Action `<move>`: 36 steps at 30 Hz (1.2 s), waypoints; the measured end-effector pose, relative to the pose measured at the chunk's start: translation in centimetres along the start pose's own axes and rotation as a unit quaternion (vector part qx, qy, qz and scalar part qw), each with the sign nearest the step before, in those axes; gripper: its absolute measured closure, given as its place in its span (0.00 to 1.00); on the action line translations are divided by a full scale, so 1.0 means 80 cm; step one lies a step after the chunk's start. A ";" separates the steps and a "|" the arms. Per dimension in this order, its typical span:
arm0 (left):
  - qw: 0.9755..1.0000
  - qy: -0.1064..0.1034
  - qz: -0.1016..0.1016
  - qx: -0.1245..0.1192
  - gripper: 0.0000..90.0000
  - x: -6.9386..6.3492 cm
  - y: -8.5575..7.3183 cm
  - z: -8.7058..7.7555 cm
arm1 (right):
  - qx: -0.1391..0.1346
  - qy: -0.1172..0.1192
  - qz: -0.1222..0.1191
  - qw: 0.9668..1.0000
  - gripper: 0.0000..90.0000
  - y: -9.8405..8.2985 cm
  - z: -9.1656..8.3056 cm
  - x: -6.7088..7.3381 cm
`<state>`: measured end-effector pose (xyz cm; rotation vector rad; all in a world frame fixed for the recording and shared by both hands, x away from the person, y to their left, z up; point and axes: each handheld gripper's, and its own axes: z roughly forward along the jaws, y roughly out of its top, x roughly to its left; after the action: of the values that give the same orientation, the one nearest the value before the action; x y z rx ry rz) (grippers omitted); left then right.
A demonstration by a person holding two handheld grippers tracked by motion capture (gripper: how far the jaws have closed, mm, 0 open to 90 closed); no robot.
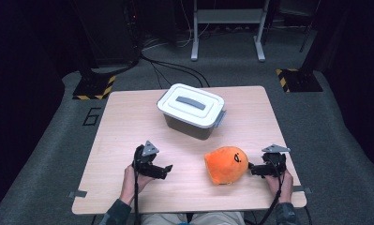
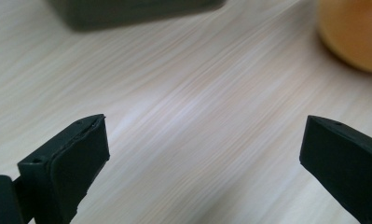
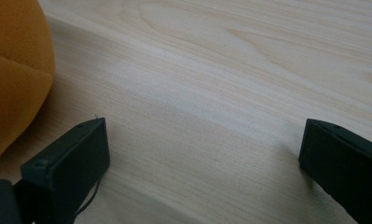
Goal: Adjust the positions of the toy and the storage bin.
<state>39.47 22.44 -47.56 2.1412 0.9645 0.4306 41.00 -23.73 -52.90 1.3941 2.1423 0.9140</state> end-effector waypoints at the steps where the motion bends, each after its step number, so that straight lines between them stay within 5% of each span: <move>1: 1.000 0.005 -0.009 0.001 0.01 0.007 -0.007 0.000 | 0.000 0.000 0.000 1.000 0.01 0.000 0.000 0.000; 6: 0.998 0.035 -0.046 0.012 0.01 0.034 -0.037 -0.002 | 0.000 0.000 0.000 1.000 0.01 0.000 0.000 0.000; 17: 0.993 0.081 -0.085 0.023 0.01 0.058 -0.075 -0.007 | 0.001 0.000 0.000 1.000 0.01 0.000 0.000 0.000; 26: 0.991 0.086 -0.096 0.033 0.00 0.065 -0.091 -0.004 | 0.001 0.000 -0.001 1.000 0.01 0.000 0.000 0.000; 36: 0.991 0.095 -0.090 0.015 0.00 0.064 -0.098 -0.004 | 0.002 0.003 -0.007 1.000 0.01 0.000 0.000 0.000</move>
<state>38.74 29.90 -53.15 2.0447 1.2668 0.5395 41.02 -23.74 -52.90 1.3780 2.1564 0.9116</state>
